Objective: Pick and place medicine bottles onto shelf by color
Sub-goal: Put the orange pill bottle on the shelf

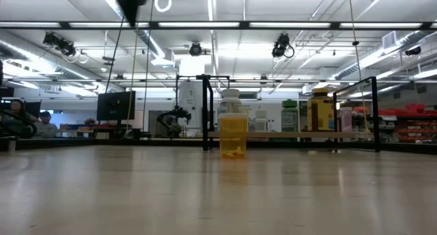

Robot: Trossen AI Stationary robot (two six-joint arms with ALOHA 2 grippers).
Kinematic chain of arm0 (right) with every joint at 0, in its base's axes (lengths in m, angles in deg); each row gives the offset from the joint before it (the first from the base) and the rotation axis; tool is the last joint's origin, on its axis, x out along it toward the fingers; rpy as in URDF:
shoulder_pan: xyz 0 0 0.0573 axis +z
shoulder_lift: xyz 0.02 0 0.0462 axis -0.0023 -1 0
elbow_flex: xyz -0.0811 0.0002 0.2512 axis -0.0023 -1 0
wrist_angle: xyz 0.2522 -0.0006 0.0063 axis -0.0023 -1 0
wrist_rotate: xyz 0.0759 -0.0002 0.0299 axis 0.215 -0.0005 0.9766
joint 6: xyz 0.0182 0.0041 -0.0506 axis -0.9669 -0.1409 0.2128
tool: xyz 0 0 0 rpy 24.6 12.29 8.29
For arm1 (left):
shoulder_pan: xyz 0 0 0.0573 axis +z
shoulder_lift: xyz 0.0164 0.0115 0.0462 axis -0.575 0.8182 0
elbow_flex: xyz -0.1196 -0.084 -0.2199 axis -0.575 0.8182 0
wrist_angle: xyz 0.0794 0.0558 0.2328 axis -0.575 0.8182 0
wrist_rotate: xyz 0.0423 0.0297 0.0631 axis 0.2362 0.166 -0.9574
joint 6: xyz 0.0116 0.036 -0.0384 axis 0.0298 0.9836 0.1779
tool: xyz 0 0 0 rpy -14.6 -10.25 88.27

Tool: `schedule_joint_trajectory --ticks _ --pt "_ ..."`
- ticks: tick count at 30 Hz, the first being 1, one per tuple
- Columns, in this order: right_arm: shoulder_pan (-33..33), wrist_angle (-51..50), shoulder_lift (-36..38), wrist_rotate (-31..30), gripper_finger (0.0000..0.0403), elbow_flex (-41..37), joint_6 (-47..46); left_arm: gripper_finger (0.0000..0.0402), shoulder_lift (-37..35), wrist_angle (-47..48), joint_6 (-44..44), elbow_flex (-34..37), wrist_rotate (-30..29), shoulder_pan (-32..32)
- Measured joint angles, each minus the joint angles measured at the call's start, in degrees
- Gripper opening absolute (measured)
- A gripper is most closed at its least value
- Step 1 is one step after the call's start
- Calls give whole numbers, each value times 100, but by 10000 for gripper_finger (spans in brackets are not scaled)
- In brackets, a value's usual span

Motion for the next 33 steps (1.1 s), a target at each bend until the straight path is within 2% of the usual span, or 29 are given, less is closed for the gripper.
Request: schedule_joint_trajectory --ticks 5,11,20,28,33 --pt "-831 515 -260 387 218 3 998 298 -1129 -712 -1843 1397 9 -375" --pt "-1344 471 -1127 995 218 1 1749 298 -1689 -884 -3271 2010 -177 -767" --pt "-1696 1038 -2100 1416 227 237 1800 298 -1659 -953 -3938 2010 -303 -1464" --pt "-1806 1128 -3194 1110 288 1425 1795 298 -1664 -944 -4151 2008 -481 -1759" --pt "-1908 297 -3914 1015 327 2166 1648 298 -1664 -950 -4232 2008 -502 -1865"
